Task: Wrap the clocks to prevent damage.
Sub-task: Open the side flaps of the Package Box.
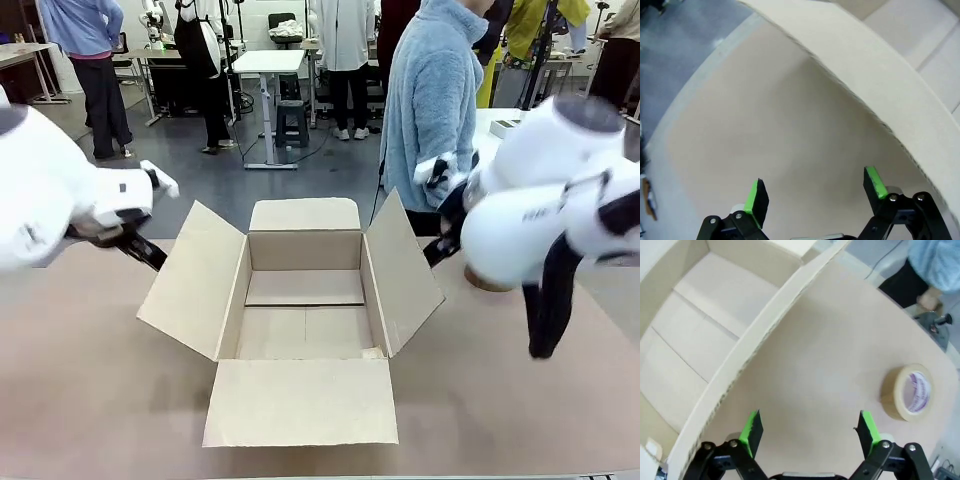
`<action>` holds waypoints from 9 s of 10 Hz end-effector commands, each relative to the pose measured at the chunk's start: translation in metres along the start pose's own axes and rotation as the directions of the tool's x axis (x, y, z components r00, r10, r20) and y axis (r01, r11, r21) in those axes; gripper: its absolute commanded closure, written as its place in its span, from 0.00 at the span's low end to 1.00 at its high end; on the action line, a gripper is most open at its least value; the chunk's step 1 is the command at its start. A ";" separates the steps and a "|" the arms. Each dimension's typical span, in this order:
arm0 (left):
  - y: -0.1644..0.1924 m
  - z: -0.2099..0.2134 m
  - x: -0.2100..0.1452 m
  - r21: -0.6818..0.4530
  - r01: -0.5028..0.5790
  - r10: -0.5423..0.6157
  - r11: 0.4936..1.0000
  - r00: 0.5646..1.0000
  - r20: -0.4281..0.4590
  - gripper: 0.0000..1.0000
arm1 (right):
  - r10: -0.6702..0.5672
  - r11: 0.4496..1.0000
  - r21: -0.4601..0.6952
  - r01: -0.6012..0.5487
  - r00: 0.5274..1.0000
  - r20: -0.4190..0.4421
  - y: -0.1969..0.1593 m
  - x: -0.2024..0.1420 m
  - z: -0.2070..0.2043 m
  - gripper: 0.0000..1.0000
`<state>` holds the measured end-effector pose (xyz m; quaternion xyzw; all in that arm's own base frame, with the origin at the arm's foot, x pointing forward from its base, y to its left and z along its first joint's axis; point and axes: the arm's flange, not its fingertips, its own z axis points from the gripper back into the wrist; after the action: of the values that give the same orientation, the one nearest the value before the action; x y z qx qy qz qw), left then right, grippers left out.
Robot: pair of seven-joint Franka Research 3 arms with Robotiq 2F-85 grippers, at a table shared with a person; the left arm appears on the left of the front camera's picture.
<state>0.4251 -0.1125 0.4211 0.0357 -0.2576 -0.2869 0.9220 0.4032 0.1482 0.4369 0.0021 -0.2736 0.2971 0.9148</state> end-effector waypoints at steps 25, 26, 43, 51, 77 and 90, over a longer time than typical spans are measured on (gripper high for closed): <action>0.147 0.163 0.019 -0.459 0.359 -0.040 0.813 0.820 0.571 0.00 | 0.029 0.887 0.404 -0.224 0.899 0.436 -0.130 -0.040 0.133 0.00; 0.152 0.165 0.017 -0.476 0.348 -0.054 0.808 0.848 0.528 0.00 | 0.027 0.888 0.405 -0.219 0.903 0.430 -0.131 -0.042 0.133 0.00; 0.141 0.174 0.002 -0.472 0.382 -0.087 0.795 0.841 0.533 1.00 | 0.156 0.920 0.291 -0.263 0.926 0.343 -0.120 -0.044 0.145 1.00; 0.125 0.175 0.018 -0.464 0.366 -0.086 0.807 0.850 0.520 1.00 | 0.082 0.925 0.332 -0.187 0.949 0.306 -0.093 -0.013 0.141 0.99; -0.082 0.017 0.078 0.039 -0.079 0.088 0.996 0.910 -0.406 0.99 | -0.312 0.949 -0.101 0.297 0.862 -0.399 0.047 0.051 -0.027 0.99; -0.058 -0.060 0.032 -0.113 -0.363 0.298 0.925 0.876 -0.380 0.99 | -0.343 0.895 0.097 0.435 0.811 -0.474 0.005 0.011 -0.087 0.99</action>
<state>0.4482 -0.1840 0.3743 -0.0486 -0.0684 -0.1401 0.9866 0.4530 0.1718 0.3666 0.0827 -0.0204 0.1204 0.9891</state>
